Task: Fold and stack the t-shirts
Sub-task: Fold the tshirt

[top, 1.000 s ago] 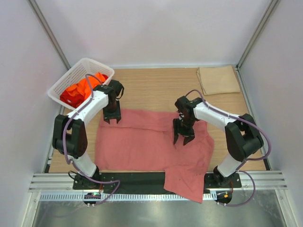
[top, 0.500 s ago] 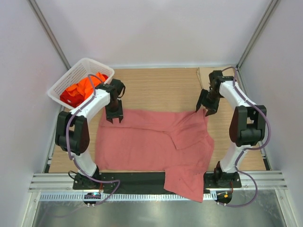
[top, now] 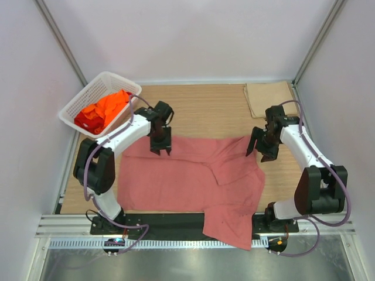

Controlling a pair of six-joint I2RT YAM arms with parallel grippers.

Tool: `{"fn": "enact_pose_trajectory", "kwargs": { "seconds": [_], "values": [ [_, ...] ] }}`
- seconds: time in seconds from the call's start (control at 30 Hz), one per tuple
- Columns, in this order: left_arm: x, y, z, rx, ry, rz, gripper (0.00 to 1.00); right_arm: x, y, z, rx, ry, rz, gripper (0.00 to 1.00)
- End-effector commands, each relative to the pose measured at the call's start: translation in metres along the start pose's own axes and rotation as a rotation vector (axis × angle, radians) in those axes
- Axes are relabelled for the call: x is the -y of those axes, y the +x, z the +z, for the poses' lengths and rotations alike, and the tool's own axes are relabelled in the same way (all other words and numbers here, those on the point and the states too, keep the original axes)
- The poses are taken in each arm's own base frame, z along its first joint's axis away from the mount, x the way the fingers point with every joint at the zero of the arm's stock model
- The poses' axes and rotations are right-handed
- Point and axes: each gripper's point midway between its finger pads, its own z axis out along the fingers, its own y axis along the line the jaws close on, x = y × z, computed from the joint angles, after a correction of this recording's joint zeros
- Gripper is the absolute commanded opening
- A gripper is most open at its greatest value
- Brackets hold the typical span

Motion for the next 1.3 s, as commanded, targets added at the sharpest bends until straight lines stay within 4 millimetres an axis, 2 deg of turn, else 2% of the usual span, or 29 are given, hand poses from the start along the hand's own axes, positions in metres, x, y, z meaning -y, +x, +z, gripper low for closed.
{"fn": "enact_pose_trajectory", "kwargs": {
  "seconds": [0.0, 0.03, 0.1, 0.17, 0.2, 0.27, 0.33, 0.4, 0.43, 0.53, 0.67, 0.8, 0.97, 1.0, 1.03, 1.07, 1.1, 1.17, 1.2, 1.23, 1.27],
  "values": [
    [0.084, 0.008, -0.023, 0.04, 0.239, 0.104, 0.45, 0.001, -0.013, 0.015, 0.036, -0.022, -0.064, 0.73],
    [0.105, 0.007, -0.028, 0.051, 0.301, 0.128, 0.46, -0.003, -0.017, 0.019, 0.045, -0.047, -0.074, 0.73],
    [0.131, 0.014, -0.021, 0.023, 0.35, 0.165, 0.45, -0.008, -0.021, 0.026, 0.052, -0.074, -0.09, 0.74],
    [0.166, 0.027, -0.022, -0.015, 0.455, 0.196, 0.45, -0.017, -0.03, 0.032, 0.082, -0.122, -0.099, 0.74],
    [0.178, 0.032, -0.013, -0.048, 0.481, 0.198, 0.42, -0.02, -0.032, 0.034, 0.09, -0.139, -0.1, 0.75],
    [0.207, 0.043, -0.012, -0.085, 0.575, 0.208, 0.41, -0.029, -0.036, 0.038, 0.104, -0.186, -0.085, 0.76],
    [0.223, 0.051, 0.0, -0.129, 0.611, 0.21, 0.4, -0.031, -0.039, 0.042, 0.12, -0.203, -0.085, 0.76],
    [0.242, 0.057, -0.002, -0.156, 0.679, 0.214, 0.4, -0.031, -0.037, 0.045, 0.123, -0.207, -0.088, 0.77],
    [0.245, 0.06, 0.011, -0.186, 0.675, 0.203, 0.4, -0.03, -0.036, 0.048, 0.121, -0.208, -0.088, 0.77],
    [0.256, 0.063, 0.019, -0.228, 0.709, 0.175, 0.4, -0.033, -0.026, 0.051, 0.09, -0.236, -0.063, 0.77],
    [0.259, 0.062, 0.026, -0.236, 0.708, 0.173, 0.4, -0.032, -0.013, 0.045, 0.075, -0.251, -0.033, 0.77],
    [0.261, 0.062, 0.025, -0.242, 0.716, 0.173, 0.4, -0.025, 0.001, 0.046, 0.049, -0.231, -0.03, 0.77],
    [0.261, 0.062, 0.021, -0.239, 0.724, 0.179, 0.41, -0.02, 0.003, 0.048, 0.042, -0.21, -0.031, 0.74],
    [0.262, 0.063, 0.021, -0.241, 0.727, 0.182, 0.41, -0.022, -0.001, 0.045, 0.049, -0.21, -0.028, 0.72],
    [0.262, 0.062, 0.02, -0.24, 0.729, 0.183, 0.41, -0.021, 0.004, 0.043, 0.014, -0.196, 0.01, 0.69],
    [0.261, 0.063, 0.02, -0.243, 0.728, 0.182, 0.41, -0.022, 0.006, 0.04, -0.009, -0.193, 0.03, 0.59],
    [0.261, 0.063, 0.019, -0.241, 0.728, 0.182, 0.41, -0.026, 0.011, 0.032, -0.06, -0.195, 0.056, 0.55],
    [0.259, 0.063, 0.019, -0.237, 0.725, 0.184, 0.41, -0.033, 0.019, 0.024, -0.134, -0.202, 0.132, 0.41],
    [0.258, 0.065, 0.019, -0.239, 0.724, 0.185, 0.41, -0.032, 0.02, 0.019, -0.145, -0.189, 0.16, 0.39],
    [0.257, 0.065, 0.018, -0.239, 0.724, 0.185, 0.41, -0.029, 0.029, 0.015, -0.183, -0.164, 0.191, 0.37],
    [0.257, 0.066, 0.018, -0.24, 0.723, 0.185, 0.41, -0.03, 0.03, 0.013, -0.196, -0.161, 0.24, 0.28]
  ]
}}
